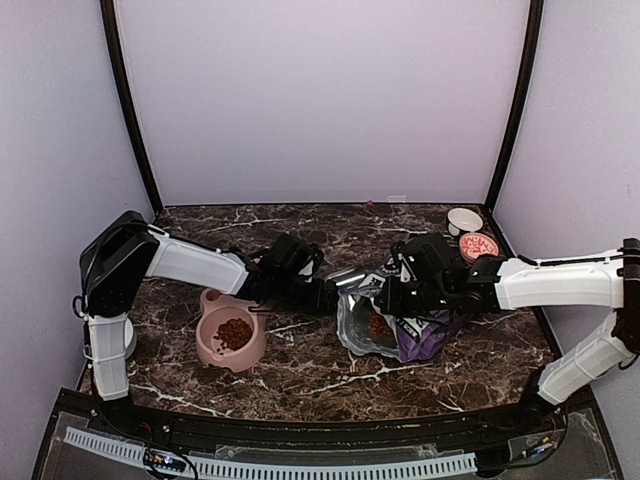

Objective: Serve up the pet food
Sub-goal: Place the spatula at the center of the board, then adjust the pet food bag at the center of the board.

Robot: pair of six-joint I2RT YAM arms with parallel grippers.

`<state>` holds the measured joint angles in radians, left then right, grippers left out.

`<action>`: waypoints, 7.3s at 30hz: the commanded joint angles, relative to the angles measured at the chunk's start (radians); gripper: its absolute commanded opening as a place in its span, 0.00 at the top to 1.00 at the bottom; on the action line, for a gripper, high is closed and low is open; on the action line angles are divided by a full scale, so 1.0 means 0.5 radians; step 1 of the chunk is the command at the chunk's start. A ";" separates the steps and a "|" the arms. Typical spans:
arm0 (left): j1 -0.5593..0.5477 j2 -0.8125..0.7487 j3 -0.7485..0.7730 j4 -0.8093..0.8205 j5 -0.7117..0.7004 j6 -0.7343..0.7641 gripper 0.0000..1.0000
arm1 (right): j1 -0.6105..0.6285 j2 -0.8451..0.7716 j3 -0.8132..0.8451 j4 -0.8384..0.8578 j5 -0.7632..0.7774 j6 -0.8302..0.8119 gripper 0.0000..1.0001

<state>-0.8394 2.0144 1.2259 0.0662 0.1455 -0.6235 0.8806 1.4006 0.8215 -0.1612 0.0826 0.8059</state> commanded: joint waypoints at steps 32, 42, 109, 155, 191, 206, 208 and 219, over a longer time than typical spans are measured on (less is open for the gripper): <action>-0.123 -0.592 -0.410 -0.077 0.191 -0.511 0.01 | -0.041 0.000 0.007 -0.106 0.093 -0.002 1.00; -0.162 -0.675 -0.694 -0.034 0.179 -0.394 0.02 | -0.040 0.036 0.039 -0.092 0.070 0.005 1.00; -0.162 -1.360 -0.258 -0.328 0.229 0.894 0.14 | 0.229 -0.309 1.192 -1.188 -0.427 -0.600 1.00; -0.272 -1.299 -0.269 0.206 1.025 1.544 0.20 | -0.029 -0.257 1.379 -1.360 -0.813 -1.201 1.00; -0.480 -1.039 -0.166 0.500 0.546 1.410 1.00 | -0.169 -0.309 1.131 -1.295 -0.724 -1.218 1.00; -0.462 -1.213 -0.073 0.006 0.041 1.269 1.00 | -0.215 -0.532 1.184 -1.360 -0.258 -1.184 0.00; -0.444 -1.251 -0.068 -0.044 -0.024 1.245 1.00 | -0.218 -0.582 1.174 -1.318 -0.258 -1.217 0.00; -0.405 -1.525 -0.091 -0.294 -0.221 1.231 1.00 | -0.216 -0.838 1.006 -1.034 -0.585 -1.408 0.03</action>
<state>-1.0779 1.3678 1.1584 -0.0593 0.1513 -0.0010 0.7784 0.9958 1.3567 -0.7628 -0.1295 0.1520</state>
